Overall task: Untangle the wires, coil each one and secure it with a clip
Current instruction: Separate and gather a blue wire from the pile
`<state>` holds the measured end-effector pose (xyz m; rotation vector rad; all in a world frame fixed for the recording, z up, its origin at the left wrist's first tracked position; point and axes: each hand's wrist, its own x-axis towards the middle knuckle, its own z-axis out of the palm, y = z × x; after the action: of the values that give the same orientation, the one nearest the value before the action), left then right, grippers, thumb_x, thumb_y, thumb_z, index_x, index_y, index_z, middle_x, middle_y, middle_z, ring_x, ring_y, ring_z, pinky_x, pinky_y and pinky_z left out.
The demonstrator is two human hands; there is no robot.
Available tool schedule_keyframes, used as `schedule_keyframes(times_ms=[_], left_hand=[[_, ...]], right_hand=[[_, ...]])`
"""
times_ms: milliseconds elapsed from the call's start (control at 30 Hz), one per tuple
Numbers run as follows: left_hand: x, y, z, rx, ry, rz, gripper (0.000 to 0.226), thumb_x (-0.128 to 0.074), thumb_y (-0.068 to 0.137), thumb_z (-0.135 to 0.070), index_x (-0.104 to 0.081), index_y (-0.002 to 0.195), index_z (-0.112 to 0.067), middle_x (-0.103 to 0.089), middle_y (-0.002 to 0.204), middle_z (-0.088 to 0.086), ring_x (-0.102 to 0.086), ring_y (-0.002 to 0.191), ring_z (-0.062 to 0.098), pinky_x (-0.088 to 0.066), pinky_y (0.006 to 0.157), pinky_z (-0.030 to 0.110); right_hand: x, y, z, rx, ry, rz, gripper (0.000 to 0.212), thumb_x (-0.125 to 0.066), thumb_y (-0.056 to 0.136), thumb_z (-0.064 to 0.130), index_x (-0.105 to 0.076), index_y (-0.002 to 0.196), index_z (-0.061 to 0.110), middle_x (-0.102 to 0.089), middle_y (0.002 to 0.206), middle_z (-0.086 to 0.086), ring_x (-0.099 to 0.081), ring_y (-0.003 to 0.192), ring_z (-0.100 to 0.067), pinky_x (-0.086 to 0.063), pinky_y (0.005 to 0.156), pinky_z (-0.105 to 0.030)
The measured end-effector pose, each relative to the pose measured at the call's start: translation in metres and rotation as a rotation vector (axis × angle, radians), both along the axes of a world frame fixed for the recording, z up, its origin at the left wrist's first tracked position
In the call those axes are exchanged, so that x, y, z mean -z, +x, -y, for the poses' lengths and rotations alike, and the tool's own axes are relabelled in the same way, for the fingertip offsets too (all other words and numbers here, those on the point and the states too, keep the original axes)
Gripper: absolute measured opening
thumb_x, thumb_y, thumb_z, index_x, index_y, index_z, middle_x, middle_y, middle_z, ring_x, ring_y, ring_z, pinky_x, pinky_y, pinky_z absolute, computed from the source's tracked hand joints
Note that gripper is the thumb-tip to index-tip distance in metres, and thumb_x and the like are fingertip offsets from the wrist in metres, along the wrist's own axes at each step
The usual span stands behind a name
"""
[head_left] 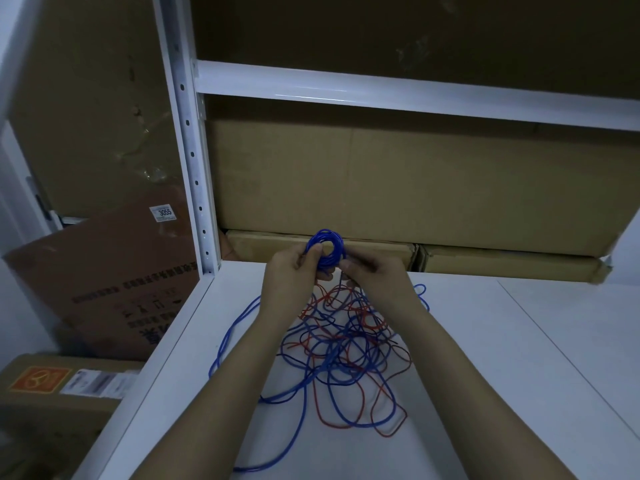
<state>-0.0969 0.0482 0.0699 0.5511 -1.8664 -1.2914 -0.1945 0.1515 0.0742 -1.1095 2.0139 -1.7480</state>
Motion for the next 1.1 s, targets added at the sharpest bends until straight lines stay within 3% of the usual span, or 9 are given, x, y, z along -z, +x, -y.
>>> schedule_keyframes(times_ms=[300,367,500,667,733,800,867,1000,1100], left_hand=[[0.0,-0.003,-0.007,0.032,0.109,0.045,0.02,-0.047,0.101,-0.026,-0.066,0.099,-0.02,-0.071,0.093,0.007,-0.072,0.075,0.023,-0.057,0.079,0.048],[-0.002,-0.001,-0.008,0.057,0.095,0.074,0.019,-0.045,0.101,-0.028,-0.062,0.093,-0.028,-0.07,0.09,0.007,-0.072,0.068,0.026,-0.057,0.075,0.05],[-0.004,0.001,-0.008,0.038,-0.029,0.151,0.023,-0.043,0.102,-0.026,-0.063,0.103,-0.016,-0.067,0.071,0.004,-0.066,0.055,0.023,-0.055,0.065,0.04],[-0.001,-0.005,-0.012,0.022,-0.059,0.194,0.033,-0.045,0.101,-0.025,-0.068,0.093,-0.003,-0.068,0.066,0.01,-0.066,0.066,0.026,-0.051,0.067,0.03],[0.001,-0.01,-0.019,0.042,-0.095,0.212,0.037,-0.046,0.101,-0.026,-0.068,0.091,0.001,-0.067,0.066,0.009,-0.065,0.064,0.024,-0.05,0.063,0.027],[0.003,-0.017,-0.027,0.096,-0.118,0.236,0.037,-0.047,0.101,-0.028,-0.069,0.093,0.0,-0.07,0.072,0.015,-0.067,0.069,0.027,-0.055,0.07,0.037],[0.005,-0.025,-0.037,0.152,-0.106,0.276,0.034,-0.047,0.1,-0.031,-0.07,0.097,-0.006,-0.072,0.079,0.012,-0.069,0.073,0.025,-0.056,0.076,0.041],[0.007,-0.043,-0.06,0.289,-0.091,0.36,0.031,-0.049,0.099,-0.032,-0.071,0.099,-0.011,-0.072,0.083,0.004,-0.069,0.077,0.018,-0.054,0.077,0.027],[0.009,-0.057,-0.08,0.344,-0.159,0.44,0.035,-0.052,0.097,-0.036,-0.07,0.086,-0.008,-0.068,0.071,-0.001,-0.061,0.062,0.007,-0.042,0.058,0.01]], right_hand=[[-0.006,0.0,-0.001,-0.042,-0.134,0.3,0.02,-0.06,0.089,-0.006,-0.066,0.096,0.012,-0.069,0.087,-0.006,-0.069,0.073,-0.014,-0.059,0.073,-0.026],[-0.005,0.001,-0.002,-0.047,-0.153,0.307,0.022,-0.06,0.088,-0.007,-0.066,0.093,0.014,-0.068,0.09,-0.007,-0.07,0.075,-0.014,-0.058,0.071,-0.025],[-0.004,0.003,-0.005,-0.038,-0.141,0.306,0.022,-0.061,0.086,-0.007,-0.066,0.092,0.013,-0.065,0.094,-0.007,-0.07,0.076,-0.015,-0.057,0.07,-0.024],[-0.001,0.005,-0.017,-0.072,-0.127,0.354,0.019,-0.059,0.091,0.003,-0.067,0.108,0.008,-0.069,0.108,-0.012,-0.069,0.094,-0.023,-0.056,0.084,-0.03],[0.005,0.006,-0.022,-0.047,-0.118,0.289,0.014,-0.059,0.094,0.017,-0.069,0.103,0.019,-0.071,0.105,-0.007,-0.068,0.096,-0.02,-0.055,0.088,-0.034],[0.013,0.005,-0.026,0.063,-0.068,0.065,0.009,-0.058,0.094,0.028,-0.067,0.096,0.03,-0.072,0.098,0.002,-0.067,0.094,-0.015,-0.055,0.086,-0.037],[0.021,0.001,-0.034,0.188,-0.059,-0.039,0.01,-0.057,0.096,0.024,-0.065,0.093,0.029,-0.07,0.09,0.006,-0.066,0.089,-0.015,-0.054,0.083,-0.04],[0.034,-0.016,-0.062,0.339,-0.066,-0.044,0.014,-0.057,0.095,0.013,-0.071,0.097,0.014,-0.071,0.085,-0.01,-0.066,0.081,-0.027,-0.052,0.08,-0.049],[0.041,-0.033,-0.089,0.384,-0.031,-0.061,0.018,-0.056,0.095,0.011,-0.072,0.101,0.014,-0.07,0.084,-0.006,-0.063,0.073,-0.019,-0.054,0.077,-0.041]])
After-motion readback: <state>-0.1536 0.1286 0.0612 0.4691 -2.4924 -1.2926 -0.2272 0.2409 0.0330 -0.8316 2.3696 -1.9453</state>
